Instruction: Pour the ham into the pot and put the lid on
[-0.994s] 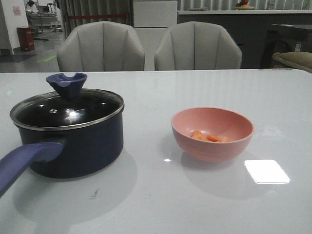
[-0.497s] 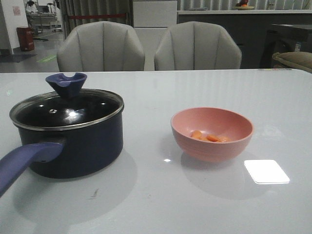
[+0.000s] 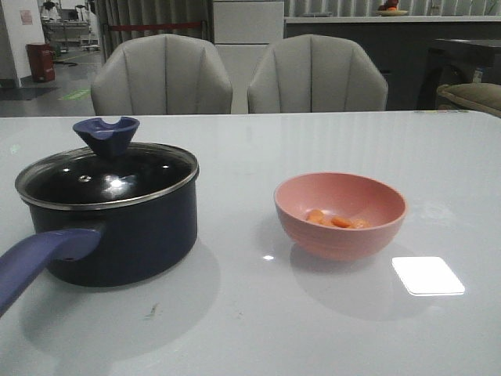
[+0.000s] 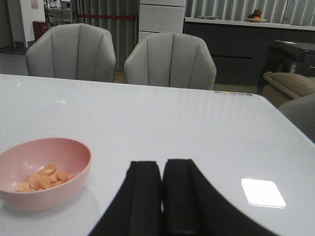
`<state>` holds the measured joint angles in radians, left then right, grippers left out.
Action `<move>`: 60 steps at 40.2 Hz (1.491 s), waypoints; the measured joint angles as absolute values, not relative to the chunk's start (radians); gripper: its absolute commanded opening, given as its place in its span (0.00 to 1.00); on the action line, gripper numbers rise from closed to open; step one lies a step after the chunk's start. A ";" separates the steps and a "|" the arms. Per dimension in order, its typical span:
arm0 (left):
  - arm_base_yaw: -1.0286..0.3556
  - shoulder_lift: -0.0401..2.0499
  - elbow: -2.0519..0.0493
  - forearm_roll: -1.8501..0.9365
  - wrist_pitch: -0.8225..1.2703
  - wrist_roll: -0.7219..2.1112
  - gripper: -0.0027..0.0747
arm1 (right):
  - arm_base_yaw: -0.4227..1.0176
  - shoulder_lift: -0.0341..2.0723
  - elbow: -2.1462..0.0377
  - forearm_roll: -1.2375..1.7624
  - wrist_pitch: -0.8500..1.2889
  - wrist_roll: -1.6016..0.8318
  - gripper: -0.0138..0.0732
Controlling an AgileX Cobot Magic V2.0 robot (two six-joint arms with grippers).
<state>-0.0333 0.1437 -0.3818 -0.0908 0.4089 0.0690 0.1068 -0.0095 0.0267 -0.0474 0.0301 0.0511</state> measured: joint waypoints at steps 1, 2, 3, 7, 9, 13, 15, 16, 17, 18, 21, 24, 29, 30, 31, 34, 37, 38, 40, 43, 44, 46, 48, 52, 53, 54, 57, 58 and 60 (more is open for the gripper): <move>-0.033 0.146 -0.382 -0.090 0.409 0.069 0.79 | 0.107 -0.010 0.027 -0.047 0.030 0.051 0.34; -0.033 0.153 -0.382 -0.088 0.409 0.069 0.82 | 0.107 -0.010 0.027 -0.047 0.030 0.051 0.34; -0.033 0.156 -0.382 -0.088 0.409 0.069 0.85 | 0.107 -0.010 0.027 -0.047 0.030 0.051 0.34; -0.037 0.191 -0.382 -0.088 0.410 0.069 0.87 | 0.107 -0.010 0.027 -0.047 0.030 0.051 0.34; -0.047 0.212 -0.384 -0.088 0.413 0.069 0.87 | 0.107 -0.010 0.027 -0.047 0.030 0.051 0.34; -0.080 0.278 -0.407 -0.088 0.440 0.069 0.87 | 0.107 -0.010 0.027 -0.047 0.030 0.051 0.34; -0.092 0.324 -0.428 -0.088 0.463 0.069 0.87 | 0.107 -0.010 0.027 -0.047 0.030 0.051 0.34; -0.094 0.347 -0.444 -0.091 0.478 0.069 0.87 | 0.107 -0.010 0.027 -0.047 0.030 0.051 0.34; -0.096 0.381 -0.457 -0.096 0.495 0.069 0.87 | 0.107 -0.010 0.027 -0.047 0.030 0.051 0.34; -0.096 0.417 -0.476 -0.101 0.506 0.069 0.87 | 0.107 -0.010 0.027 -0.047 0.030 0.051 0.34; -0.096 0.527 -0.538 -0.130 0.549 0.069 0.87 | 0.107 -0.010 0.027 -0.047 0.030 0.051 0.34; -0.096 0.647 -0.608 -0.157 0.580 0.069 0.87 | 0.107 -0.010 0.027 -0.047 0.030 0.051 0.34; -0.096 0.847 -0.738 -0.178 0.640 0.069 0.87 | 0.107 -0.010 0.027 -0.047 0.030 0.051 0.34; -0.096 0.890 -0.758 -0.180 0.648 0.069 0.87 | 0.107 -0.010 0.027 -0.047 0.030 0.051 0.34; -0.096 0.923 -0.783 -0.185 0.657 0.069 0.87 | 0.107 -0.010 0.027 -0.047 0.030 0.051 0.34; -0.098 1.039 -0.847 -0.203 0.683 0.069 0.87 | 0.107 -0.010 0.027 -0.047 0.030 0.051 0.34; -0.115 1.143 -0.904 -0.212 0.711 0.069 0.87 | 0.107 -0.010 0.027 -0.047 0.030 0.051 0.34; -0.126 1.169 -0.927 -0.212 0.720 0.069 0.87 | 0.107 -0.010 0.027 -0.047 0.030 0.051 0.34; -0.158 1.231 -0.974 -0.214 0.737 0.069 0.86 | 0.107 -0.010 0.027 -0.047 0.030 0.051 0.34; -0.209 1.300 -1.031 -0.216 0.746 0.056 0.86 | 0.107 -0.010 0.027 -0.047 0.030 0.051 0.34; -0.223 1.322 -1.053 -0.213 0.747 0.045 0.86 | 0.107 -0.010 0.027 -0.047 0.030 0.051 0.34; -0.258 1.351 -1.085 -0.194 0.749 0.018 0.86 | 0.107 -0.010 0.027 -0.047 0.030 0.051 0.34; -0.292 1.384 -1.125 -0.156 0.754 -0.027 0.86 | 0.107 -0.010 0.027 -0.047 0.030 0.051 0.34; -0.358 1.449 -1.195 -0.056 0.780 -0.128 0.86 | 0.107 -0.010 0.027 -0.047 0.030 0.051 0.34; -0.375 1.467 -1.210 -0.030 0.792 -0.153 0.86 | 0.107 -0.010 0.027 -0.047 0.030 0.051 0.34; -0.387 1.486 -1.231 -0.012 0.801 -0.175 0.86 | 0.107 -0.010 0.027 -0.047 0.030 0.051 0.34; -0.426 1.534 -1.288 0.039 0.836 -0.216 0.86 | 0.107 -0.010 0.027 -0.047 0.030 0.051 0.34; -0.435 1.552 -1.304 0.051 0.846 -0.229 0.86 | 0.107 -0.010 0.027 -0.047 0.030 0.051 0.34; -0.453 1.584 -1.340 0.063 0.870 -0.248 0.86 | 0.107 -0.010 0.027 -0.047 0.030 0.051 0.34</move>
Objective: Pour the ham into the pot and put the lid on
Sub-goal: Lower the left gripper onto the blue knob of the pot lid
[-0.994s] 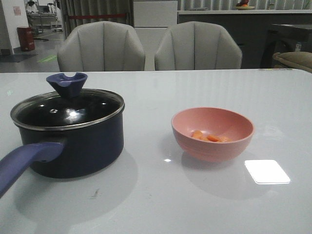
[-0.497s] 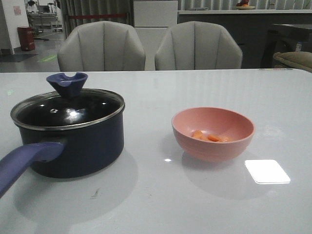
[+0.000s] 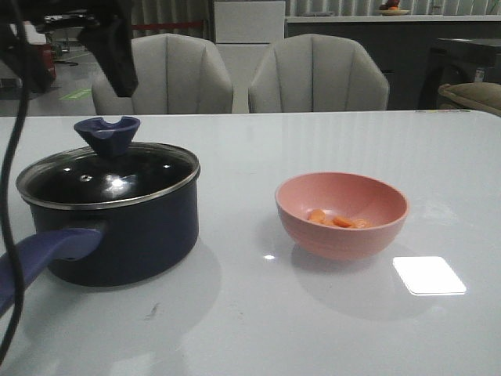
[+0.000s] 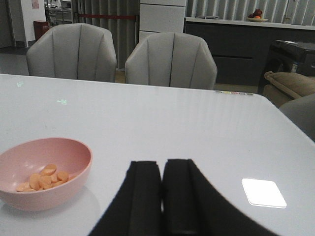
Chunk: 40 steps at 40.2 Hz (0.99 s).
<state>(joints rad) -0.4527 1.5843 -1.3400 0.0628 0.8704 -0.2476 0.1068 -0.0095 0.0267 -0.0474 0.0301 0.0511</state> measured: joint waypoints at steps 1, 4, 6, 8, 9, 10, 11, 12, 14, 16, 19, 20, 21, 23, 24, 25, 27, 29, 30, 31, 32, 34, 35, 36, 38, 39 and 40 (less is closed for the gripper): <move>-0.456 1.602 -1.359 0.065 0.880 -0.254 0.86 | 0.107 -0.010 0.027 -0.047 0.030 0.051 0.34; -0.467 1.645 -1.409 0.071 0.917 -0.271 0.86 | 0.107 -0.010 0.027 -0.047 0.030 0.051 0.34; -0.471 1.676 -1.437 0.075 0.938 -0.281 0.86 | 0.107 -0.010 0.027 -0.047 0.030 0.051 0.34; -0.471 1.700 -1.459 0.075 0.958 -0.288 0.86 | 0.107 -0.010 0.027 -0.047 0.030 0.051 0.34; -0.471 1.709 -1.468 0.075 0.968 -0.290 0.86 | 0.107 -0.010 0.027 -0.047 0.030 0.051 0.34; -0.471 1.718 -1.476 0.075 0.980 -0.293 0.86 | 0.107 -0.010 0.027 -0.047 0.030 0.051 0.34; -0.471 1.728 -1.485 0.075 0.987 -0.295 0.86 | 0.107 -0.010 0.027 -0.047 0.030 0.051 0.34; -0.471 1.736 -1.489 0.077 0.996 -0.299 0.86 | 0.107 -0.010 0.027 -0.047 0.030 0.051 0.34; -0.471 1.751 -1.500 0.079 1.007 -0.306 0.86 | 0.107 -0.010 0.027 -0.047 0.030 0.051 0.34; -0.471 1.765 -1.505 0.081 1.017 -0.310 0.86 | 0.107 -0.010 0.027 -0.047 0.030 0.051 0.34; -0.471 1.778 -1.505 0.083 1.027 -0.312 0.86 | 0.107 -0.010 0.027 -0.047 0.030 0.051 0.34; -0.471 1.780 -1.505 0.083 1.030 -0.312 0.86 | 0.107 -0.010 0.027 -0.047 0.030 0.051 0.34; -0.471 1.785 -1.505 0.083 1.032 -0.312 0.86 | 0.107 -0.010 0.027 -0.047 0.030 0.051 0.34; -0.471 1.791 -1.505 0.083 1.035 -0.312 0.85 | 0.107 -0.010 0.027 -0.047 0.030 0.051 0.34; -0.471 1.796 -1.505 0.083 1.037 -0.312 0.85 | 0.107 -0.010 0.027 -0.047 0.030 0.051 0.34; -0.471 1.798 -1.505 0.083 1.039 -0.312 0.83 | 0.107 -0.010 0.027 -0.047 0.030 0.051 0.34; -0.471 1.808 -1.505 0.085 1.044 -0.313 0.78 | 0.107 -0.010 0.027 -0.047 0.030 0.051 0.34; -0.471 1.815 -1.505 0.085 1.048 -0.313 0.71 | 0.107 -0.010 0.027 -0.047 0.030 0.051 0.34; -0.471 1.818 -1.505 0.085 1.050 -0.313 0.67 | 0.107 -0.010 0.027 -0.047 0.030 0.051 0.34; -0.471 1.820 -1.505 0.085 1.050 -0.313 0.62 | 0.107 -0.010 0.027 -0.047 0.030 0.051 0.34; -0.471 1.824 -1.505 0.085 1.052 -0.315 0.57 | 0.107 -0.010 0.027 -0.047 0.030 0.051 0.34; -0.471 1.824 -1.507 0.079 1.052 -0.315 0.50 | 0.107 -0.010 0.027 -0.047 0.030 0.051 0.34; -0.474 1.824 -1.507 0.079 1.052 -0.315 0.46 | 0.107 -0.010 0.027 -0.047 0.030 0.051 0.34; -0.474 1.824 -1.507 0.079 1.052 -0.315 0.43 | 0.107 -0.010 0.027 -0.047 0.030 0.051 0.34; -0.474 1.824 -1.507 0.080 1.050 -0.315 0.40 | 0.107 -0.010 0.027 -0.047 0.030 0.051 0.34; -0.474 1.824 -1.507 0.080 1.050 -0.315 0.40 | 0.107 -0.010 0.027 -0.047 0.030 0.051 0.34; -0.474 1.824 -1.507 0.080 1.050 -0.315 0.40 | 0.107 -0.010 0.027 -0.047 0.030 0.051 0.34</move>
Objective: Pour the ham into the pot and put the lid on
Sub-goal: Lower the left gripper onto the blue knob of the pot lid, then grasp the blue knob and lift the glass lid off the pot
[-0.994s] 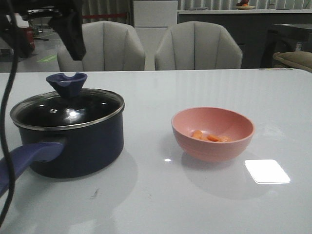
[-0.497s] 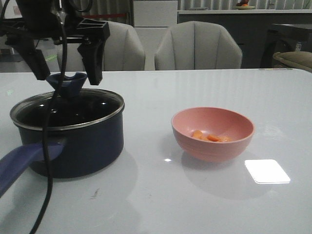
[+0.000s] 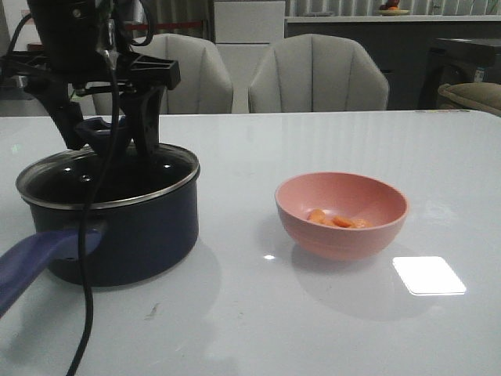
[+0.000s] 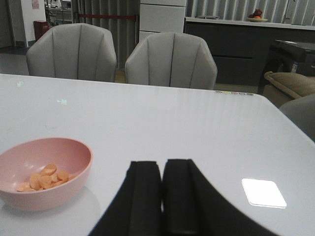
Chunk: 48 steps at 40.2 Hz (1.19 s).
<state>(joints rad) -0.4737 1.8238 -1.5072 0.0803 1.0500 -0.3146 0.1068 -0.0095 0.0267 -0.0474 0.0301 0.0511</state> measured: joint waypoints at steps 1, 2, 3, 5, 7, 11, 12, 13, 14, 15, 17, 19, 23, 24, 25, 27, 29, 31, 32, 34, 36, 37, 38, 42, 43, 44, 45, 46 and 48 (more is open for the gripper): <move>-0.474 1.824 -1.507 0.080 1.050 -0.315 0.40 | 0.107 -0.010 0.027 -0.047 0.030 0.051 0.34; -0.474 1.824 -1.507 0.080 1.050 -0.315 0.40 | 0.107 -0.010 0.027 -0.047 0.030 0.051 0.34; -0.474 1.824 -1.507 0.080 1.050 -0.315 0.40 | 0.107 -0.010 0.027 -0.047 0.030 0.051 0.34; -0.474 1.824 -1.507 0.080 1.050 -0.315 0.40 | 0.107 -0.010 0.027 -0.047 0.030 0.051 0.34; -0.474 1.824 -1.507 0.080 1.050 -0.315 0.40 | 0.107 -0.010 0.027 -0.047 0.030 0.051 0.34; -0.474 1.814 -1.507 0.082 1.048 -0.315 0.40 | 0.107 -0.010 0.027 -0.047 0.030 0.051 0.34; -0.474 1.810 -1.507 0.088 1.048 -0.315 0.40 | 0.107 -0.010 0.027 -0.047 0.030 0.051 0.34; -0.474 1.803 -1.507 0.093 1.048 -0.315 0.40 | 0.107 -0.010 0.027 -0.047 0.030 0.051 0.34; -0.474 1.797 -1.507 0.101 1.048 -0.315 0.40 | 0.107 -0.010 0.027 -0.047 0.030 0.051 0.34; -0.474 1.788 -1.507 0.108 1.048 -0.315 0.40 | 0.107 -0.010 0.027 -0.047 0.030 0.051 0.34; -0.471 1.770 -1.507 0.118 1.048 -0.315 0.40 | 0.107 -0.010 0.027 -0.047 0.030 0.051 0.34; -0.463 1.751 -1.507 0.122 1.048 -0.315 0.40 | 0.107 -0.010 0.027 -0.047 0.030 0.051 0.34; -0.422 1.718 -1.507 0.128 1.053 -0.315 0.40 | 0.107 -0.010 0.027 -0.047 0.030 0.051 0.34; -0.407 1.711 -1.504 0.130 1.053 -0.312 0.40 | 0.107 -0.010 0.027 -0.047 0.030 0.051 0.34; -0.394 1.701 -1.502 0.134 1.055 -0.307 0.40 | 0.107 -0.010 0.027 -0.047 0.030 0.051 0.34; -0.361 1.684 -1.489 0.139 1.055 -0.300 0.40 | 0.107 -0.010 0.027 -0.047 0.030 0.051 0.34; -0.324 1.660 -1.467 0.143 1.055 -0.284 0.40 | 0.107 -0.010 0.027 -0.047 0.030 0.051 0.34; -0.283 1.638 -1.442 0.145 1.055 -0.272 0.40 | 0.107 -0.010 0.027 -0.047 0.030 0.051 0.34; -0.257 1.628 -1.430 0.147 1.051 -0.260 0.40 | 0.107 -0.010 0.027 -0.047 0.030 0.051 0.34; -0.209 1.604 -1.397 0.147 1.040 -0.247 0.40 | 0.107 -0.010 0.027 -0.047 0.030 0.051 0.34; -0.158 1.579 -1.352 0.147 1.021 -0.234 0.40 | 0.107 -0.010 0.027 -0.047 0.030 0.051 0.34; -0.128 1.570 -1.334 0.145 1.010 -0.226 0.40 | 0.107 -0.010 0.027 -0.047 0.030 0.051 0.34; -0.105 1.560 -1.308 0.143 0.996 -0.220 0.40 | 0.107 -0.010 0.027 -0.047 0.030 0.051 0.34; -0.008 1.541 -1.225 0.119 0.936 -0.178 0.40 | 0.107 -0.010 0.027 -0.047 0.030 0.051 0.34; 0.008 1.541 -1.199 0.114 0.925 -0.167 0.40 | 0.107 -0.010 0.027 -0.047 0.030 0.051 0.34; 0.028 1.541 -1.181 0.109 0.909 -0.160 0.40 | 0.107 -0.010 0.027 -0.047 0.030 0.051 0.34; 0.040 1.541 -1.156 0.103 0.896 -0.153 0.40 | 0.107 -0.010 0.027 -0.047 0.030 0.051 0.34; 0.053 1.541 -1.132 0.101 0.879 -0.151 0.40 | 0.107 -0.010 0.027 -0.047 0.030 0.051 0.34; 0.068 1.541 -1.094 0.097 0.850 -0.144 0.40 | 0.107 -0.010 0.027 -0.047 0.030 0.051 0.34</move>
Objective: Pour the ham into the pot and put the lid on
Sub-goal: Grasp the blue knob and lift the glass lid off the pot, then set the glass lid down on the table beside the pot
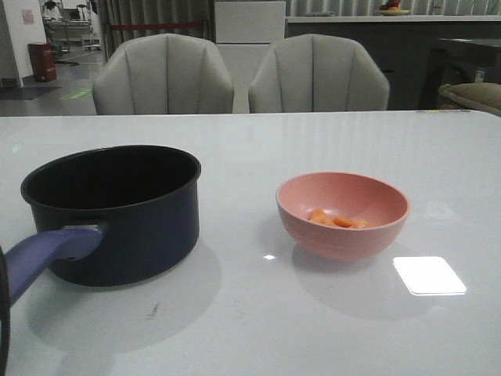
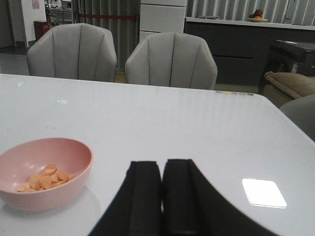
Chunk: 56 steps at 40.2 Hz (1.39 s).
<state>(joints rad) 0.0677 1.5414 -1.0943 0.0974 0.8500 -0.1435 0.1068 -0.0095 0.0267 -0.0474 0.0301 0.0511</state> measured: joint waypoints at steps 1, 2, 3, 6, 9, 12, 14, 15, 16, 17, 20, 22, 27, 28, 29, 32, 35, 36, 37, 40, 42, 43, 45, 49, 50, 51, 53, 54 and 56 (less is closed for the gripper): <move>0.075 1.541 -1.080 0.095 0.833 -0.141 0.40 | 0.107 -0.010 0.027 -0.047 0.030 0.051 0.34; 0.075 1.541 -1.063 0.093 0.820 -0.138 0.40 | 0.107 -0.010 0.027 -0.047 0.030 0.051 0.34; 0.078 1.541 -1.051 0.091 0.804 -0.136 0.40 | 0.107 -0.010 0.027 -0.047 0.030 0.051 0.34; 0.080 1.555 -1.018 0.084 0.749 -0.132 0.40 | 0.107 -0.010 0.027 -0.047 0.030 0.051 0.34; 0.082 1.577 -1.002 0.077 0.708 -0.131 0.41 | 0.107 -0.010 0.027 -0.047 0.030 0.051 0.34; 0.082 1.601 -0.995 0.067 0.685 -0.130 0.46 | 0.107 -0.010 0.027 -0.047 0.030 0.051 0.34; 0.082 1.612 -0.994 0.065 0.672 -0.130 0.48 | 0.107 -0.010 0.027 -0.047 0.030 0.051 0.34; 0.082 1.619 -0.994 0.063 0.666 -0.130 0.50 | 0.107 -0.010 0.027 -0.047 0.030 0.051 0.34; 0.082 1.622 -0.994 0.061 0.662 -0.130 0.51 | 0.107 -0.010 0.027 -0.047 0.030 0.051 0.34; 0.082 1.630 -0.994 0.061 0.658 -0.130 0.52 | 0.107 -0.010 0.027 -0.047 0.030 0.051 0.34; 0.082 1.644 -0.994 0.059 0.650 -0.130 0.54 | 0.107 -0.010 0.027 -0.047 0.030 0.051 0.34; 0.082 1.661 -0.994 0.059 0.643 -0.130 0.55 | 0.107 -0.010 0.027 -0.047 0.030 0.051 0.34; 0.082 1.692 -0.994 0.059 0.637 -0.130 0.60 | 0.107 -0.010 0.027 -0.047 0.030 0.051 0.34; 0.082 1.696 -0.994 0.058 0.635 -0.130 0.61 | 0.107 -0.010 0.027 -0.047 0.030 0.051 0.34; 0.082 1.700 -0.994 0.058 0.635 -0.128 0.63 | 0.107 -0.010 0.027 -0.047 0.030 0.051 0.34; 0.082 1.711 -0.994 0.057 0.633 -0.128 0.70 | 0.107 -0.010 0.027 -0.047 0.030 0.051 0.34; 0.082 1.715 -0.994 0.057 0.633 -0.128 0.77 | 0.107 -0.010 0.027 -0.047 0.030 0.051 0.34; 0.082 1.717 -0.994 0.057 0.633 -0.124 0.79 | 0.107 -0.010 0.027 -0.047 0.030 0.051 0.34; 0.082 1.717 -0.994 0.057 0.633 -0.122 0.79 | 0.107 -0.010 0.027 -0.047 0.030 0.051 0.34; 0.082 1.717 -1.000 0.057 0.633 -0.121 0.80 | 0.107 -0.010 0.027 -0.047 0.030 0.051 0.34; 0.082 1.717 -1.008 0.057 0.637 -0.121 0.80 | 0.107 -0.010 0.027 -0.047 0.030 0.051 0.34; 0.082 1.717 -1.013 0.057 0.640 -0.121 0.80 | 0.107 -0.010 0.027 -0.047 0.030 0.051 0.34; 0.082 1.717 -1.029 0.057 0.658 -0.116 0.80 | 0.107 -0.010 0.027 -0.047 0.030 0.051 0.34; 0.079 1.715 -1.071 0.057 0.701 -0.093 0.79 | 0.107 -0.010 0.027 -0.047 0.030 0.051 0.34; 0.074 1.711 -1.080 0.057 0.712 -0.088 0.79 | 0.107 -0.010 0.027 -0.047 0.030 0.051 0.34; 0.073 1.707 -1.092 0.057 0.719 -0.082 0.79 | 0.107 -0.010 0.027 -0.047 0.030 0.051 0.34; 0.063 1.689 -1.105 0.058 0.727 -0.074 0.79 | 0.107 -0.010 0.027 -0.047 0.030 0.051 0.34; 0.054 1.676 -1.110 0.058 0.729 -0.071 0.79 | 0.107 -0.010 0.027 -0.047 0.030 0.051 0.34; 0.039 1.651 -1.114 0.058 0.729 -0.069 0.79 | 0.107 -0.010 0.027 -0.047 0.030 0.051 0.34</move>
<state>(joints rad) 0.0395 1.6505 -1.1143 0.0585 0.7288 -0.0692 0.1068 -0.0095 0.0267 -0.0474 0.0301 0.0511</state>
